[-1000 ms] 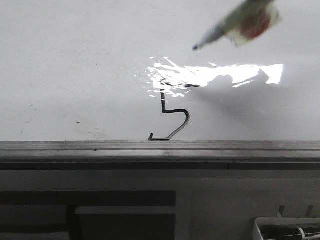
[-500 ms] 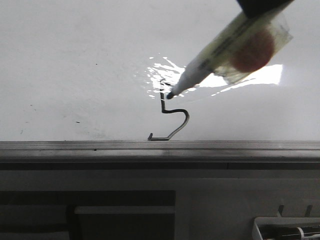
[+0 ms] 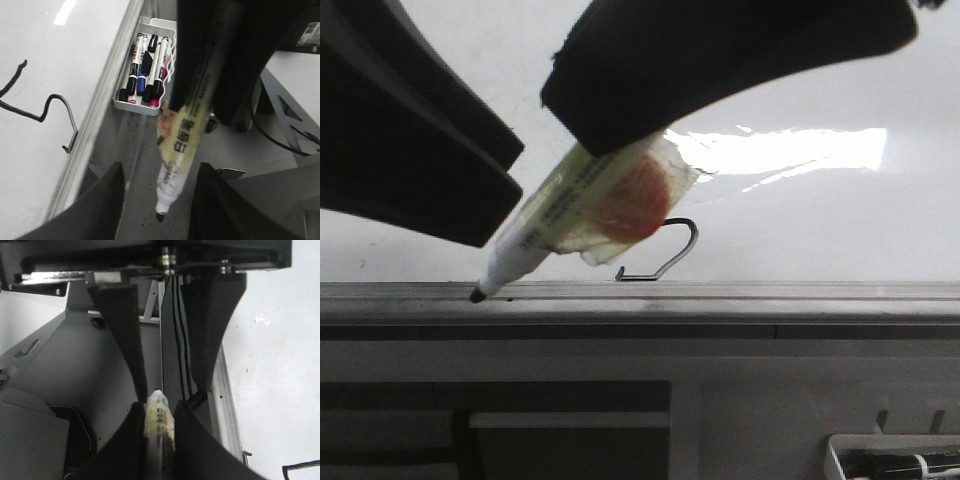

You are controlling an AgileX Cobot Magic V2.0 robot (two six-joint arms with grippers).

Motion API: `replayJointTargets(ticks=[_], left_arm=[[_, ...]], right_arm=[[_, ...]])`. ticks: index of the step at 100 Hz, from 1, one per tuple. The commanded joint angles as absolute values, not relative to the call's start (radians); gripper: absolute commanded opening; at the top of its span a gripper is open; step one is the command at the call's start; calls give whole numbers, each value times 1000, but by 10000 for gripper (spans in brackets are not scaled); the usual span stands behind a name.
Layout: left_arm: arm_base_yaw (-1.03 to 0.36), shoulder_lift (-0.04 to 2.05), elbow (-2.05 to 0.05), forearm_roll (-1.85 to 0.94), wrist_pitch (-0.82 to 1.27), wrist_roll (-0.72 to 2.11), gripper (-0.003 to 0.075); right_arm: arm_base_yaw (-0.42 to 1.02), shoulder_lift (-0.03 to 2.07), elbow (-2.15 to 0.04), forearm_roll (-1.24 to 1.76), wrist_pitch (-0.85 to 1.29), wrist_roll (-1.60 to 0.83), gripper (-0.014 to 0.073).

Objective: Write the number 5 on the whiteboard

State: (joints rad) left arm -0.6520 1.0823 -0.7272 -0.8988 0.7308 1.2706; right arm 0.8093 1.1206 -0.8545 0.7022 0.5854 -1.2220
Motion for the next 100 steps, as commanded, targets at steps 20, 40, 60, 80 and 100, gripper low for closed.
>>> replayJointTargets(ticks=[20,40,60,80,100], left_arm=[[-663,1109,-762,-975,655,1274,294],[-663,1145,-762,-982,682,1277,294],[-663,1179,-763,-1001,739,1321,295],[-663,1179,-779,-1009,739,1322,295],[-661,1163,-871,-997,772,1322,295]], right_arm=[[811,1109,-884,735,543,-1236,-41],[811,1109,-884,741,541,-1236,-41],[811,1109,-884,741,524,-1236,-41],[811,1109,-884,741,506,-1236,-41],[805,1138,-874,739,544,-1236,-41]])
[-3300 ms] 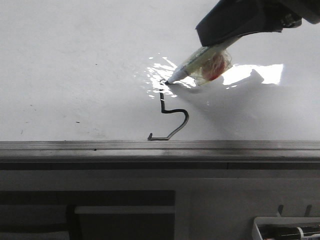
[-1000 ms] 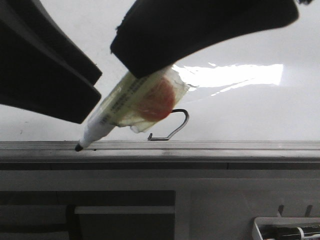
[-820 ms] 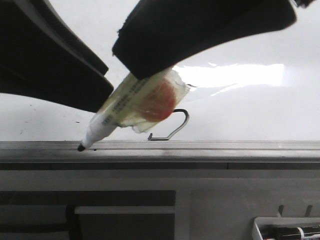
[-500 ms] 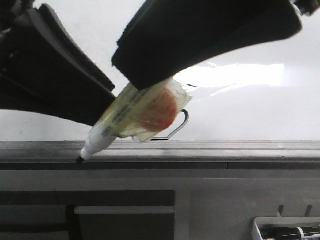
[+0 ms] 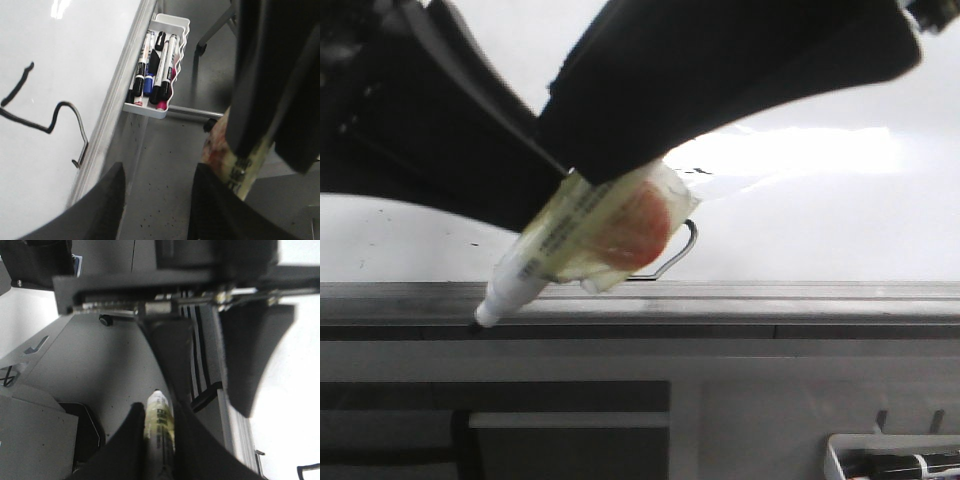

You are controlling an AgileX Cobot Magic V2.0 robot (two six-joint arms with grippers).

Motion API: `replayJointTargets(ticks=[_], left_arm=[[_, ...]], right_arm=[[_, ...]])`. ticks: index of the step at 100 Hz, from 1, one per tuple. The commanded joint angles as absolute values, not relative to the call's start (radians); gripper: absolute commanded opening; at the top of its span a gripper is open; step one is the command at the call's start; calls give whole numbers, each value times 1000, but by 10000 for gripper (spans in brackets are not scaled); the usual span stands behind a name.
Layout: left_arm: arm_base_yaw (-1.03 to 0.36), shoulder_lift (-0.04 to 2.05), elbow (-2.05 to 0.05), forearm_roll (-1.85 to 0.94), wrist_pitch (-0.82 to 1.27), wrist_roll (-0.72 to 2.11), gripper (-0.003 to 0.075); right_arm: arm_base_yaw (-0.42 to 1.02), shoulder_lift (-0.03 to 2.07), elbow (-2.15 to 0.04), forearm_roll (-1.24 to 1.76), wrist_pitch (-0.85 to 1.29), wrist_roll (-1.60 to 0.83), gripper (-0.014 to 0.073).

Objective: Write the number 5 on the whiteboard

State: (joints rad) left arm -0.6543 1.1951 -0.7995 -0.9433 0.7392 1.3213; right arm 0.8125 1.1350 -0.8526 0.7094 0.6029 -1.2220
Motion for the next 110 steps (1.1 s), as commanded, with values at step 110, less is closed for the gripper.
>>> replayJointTargets(ticks=[110], left_arm=[[-661,1189,-885,-829,797,1209,297]], right_arm=[[732,1134,-865,820,476,-1236,-41]])
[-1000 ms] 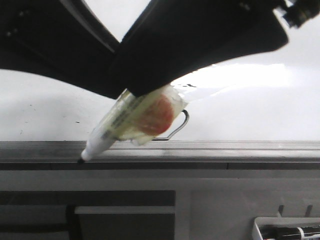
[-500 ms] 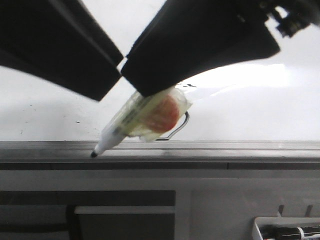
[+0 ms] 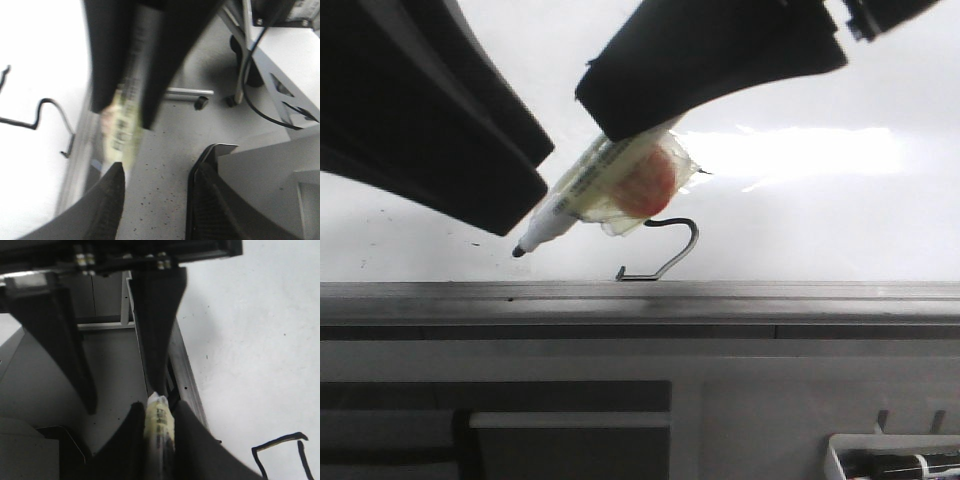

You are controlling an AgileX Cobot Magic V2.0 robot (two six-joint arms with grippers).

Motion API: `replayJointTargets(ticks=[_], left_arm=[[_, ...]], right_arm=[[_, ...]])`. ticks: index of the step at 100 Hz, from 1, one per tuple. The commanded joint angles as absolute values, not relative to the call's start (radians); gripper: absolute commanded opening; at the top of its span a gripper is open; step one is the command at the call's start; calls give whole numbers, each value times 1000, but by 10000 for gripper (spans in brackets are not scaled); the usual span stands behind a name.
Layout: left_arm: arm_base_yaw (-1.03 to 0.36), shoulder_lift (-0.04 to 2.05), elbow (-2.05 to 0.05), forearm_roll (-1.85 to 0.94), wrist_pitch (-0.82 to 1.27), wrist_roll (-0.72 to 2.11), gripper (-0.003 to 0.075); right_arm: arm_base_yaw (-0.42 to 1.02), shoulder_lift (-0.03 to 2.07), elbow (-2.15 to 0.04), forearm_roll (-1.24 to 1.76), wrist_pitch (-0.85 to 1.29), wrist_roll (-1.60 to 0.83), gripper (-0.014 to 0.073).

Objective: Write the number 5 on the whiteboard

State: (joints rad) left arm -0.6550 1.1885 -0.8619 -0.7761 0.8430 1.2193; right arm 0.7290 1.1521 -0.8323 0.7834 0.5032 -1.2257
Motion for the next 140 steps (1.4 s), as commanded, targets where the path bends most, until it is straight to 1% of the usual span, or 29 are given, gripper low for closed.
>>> replayJointTargets(ticks=[1,28,43,49,58,74,95,99,104,106,108,109,111,116,120,124,130,140], left_arm=[[-661,1191,-885,-829,797,1209,297],[-661,1256,-885,-833,797,1209,293],[-661,1282,-885,-894,789,1209,292],[-661,1284,-885,-913,770,1209,280],[-661,1287,-885,-922,745,1209,205],[-661,1292,-885,-922,747,1209,-18],[-661,1295,-885,-925,751,1209,-20],[-661,1295,-885,-929,756,1206,-20],[-661,1295,-885,-937,763,1204,-20],[-661,1295,-885,-941,765,1198,-20],[-661,1295,-885,-941,765,1187,-20],[-661,1295,-885,-941,765,1182,-20],[-661,1295,-885,-941,765,1166,-20],[-661,1295,-885,-941,765,1124,-20],[-661,1295,-885,-941,760,1086,-20],[-661,1295,-885,-940,747,1051,-21],[-661,1291,-885,-930,709,985,-21],[-661,1282,-878,-909,604,860,-21]], right_arm=[[732,1134,-865,820,476,-1236,-41],[732,1134,-865,822,488,-1236,-41],[732,1134,-865,822,491,-1236,-41],[732,1134,-865,822,497,-1236,-41],[732,1134,-865,822,513,-1236,-41],[732,1134,-865,822,517,-1236,-41],[732,1134,-865,889,499,-1236,-34],[732,1134,-865,902,497,-1236,-4],[732,1134,-870,914,485,-1236,67],[732,1134,-872,914,475,-1236,111],[732,1132,-872,916,455,-1236,177],[732,1131,-872,917,449,-1236,177],[730,1127,-872,923,431,-1236,251],[730,1118,-872,927,389,-1236,362],[730,1104,-872,928,353,-1236,473],[730,1089,-872,930,330,-1236,534],[730,1058,-872,929,299,-1236,590],[730,998,-872,930,283,-1227,573]])
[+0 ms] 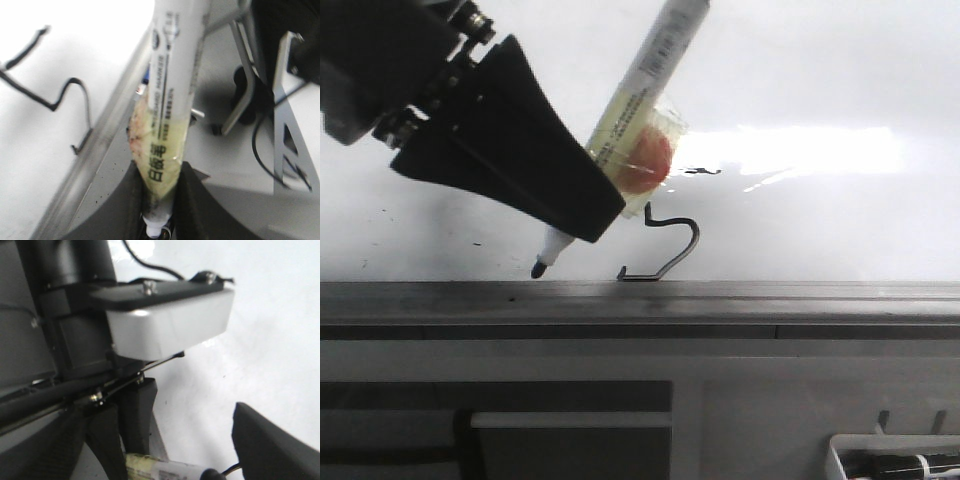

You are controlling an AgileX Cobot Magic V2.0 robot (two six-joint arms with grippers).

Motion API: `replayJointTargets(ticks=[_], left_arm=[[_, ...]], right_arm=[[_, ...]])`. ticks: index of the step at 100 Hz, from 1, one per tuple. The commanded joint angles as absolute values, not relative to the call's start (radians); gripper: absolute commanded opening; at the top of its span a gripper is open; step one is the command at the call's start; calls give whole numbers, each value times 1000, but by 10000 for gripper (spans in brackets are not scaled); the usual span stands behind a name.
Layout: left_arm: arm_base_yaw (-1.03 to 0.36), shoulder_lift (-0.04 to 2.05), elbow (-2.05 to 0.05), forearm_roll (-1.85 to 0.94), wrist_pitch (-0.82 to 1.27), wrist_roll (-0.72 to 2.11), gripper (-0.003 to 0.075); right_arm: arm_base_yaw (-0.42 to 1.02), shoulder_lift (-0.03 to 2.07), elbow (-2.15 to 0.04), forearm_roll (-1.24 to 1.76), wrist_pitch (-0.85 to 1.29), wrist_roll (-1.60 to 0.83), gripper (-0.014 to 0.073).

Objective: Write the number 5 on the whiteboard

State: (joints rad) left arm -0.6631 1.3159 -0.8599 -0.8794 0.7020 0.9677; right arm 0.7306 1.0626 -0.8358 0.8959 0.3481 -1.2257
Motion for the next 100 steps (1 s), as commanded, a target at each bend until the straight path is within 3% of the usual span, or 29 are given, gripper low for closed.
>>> replayJointTargets(ticks=[1,11,17,40,65,100], left_arm=[[-661,1282,-872,-909,584,839,-21],[-663,1273,-832,-910,455,692,-21],[-673,1270,-797,-912,381,638,-21],[-760,1246,-660,-963,20,573,-21],[-812,1292,-657,-971,-149,573,-21],[-812,1375,-657,-1039,-223,573,-20]], right_arm=[[730,994,-872,930,280,-1227,570],[730,927,-872,930,280,-1218,507],[730,894,-868,930,278,-1218,423],[710,782,-813,932,274,-1218,-69],[687,756,-734,932,278,-1218,-62],[687,756,-731,960,273,-1218,-62]])
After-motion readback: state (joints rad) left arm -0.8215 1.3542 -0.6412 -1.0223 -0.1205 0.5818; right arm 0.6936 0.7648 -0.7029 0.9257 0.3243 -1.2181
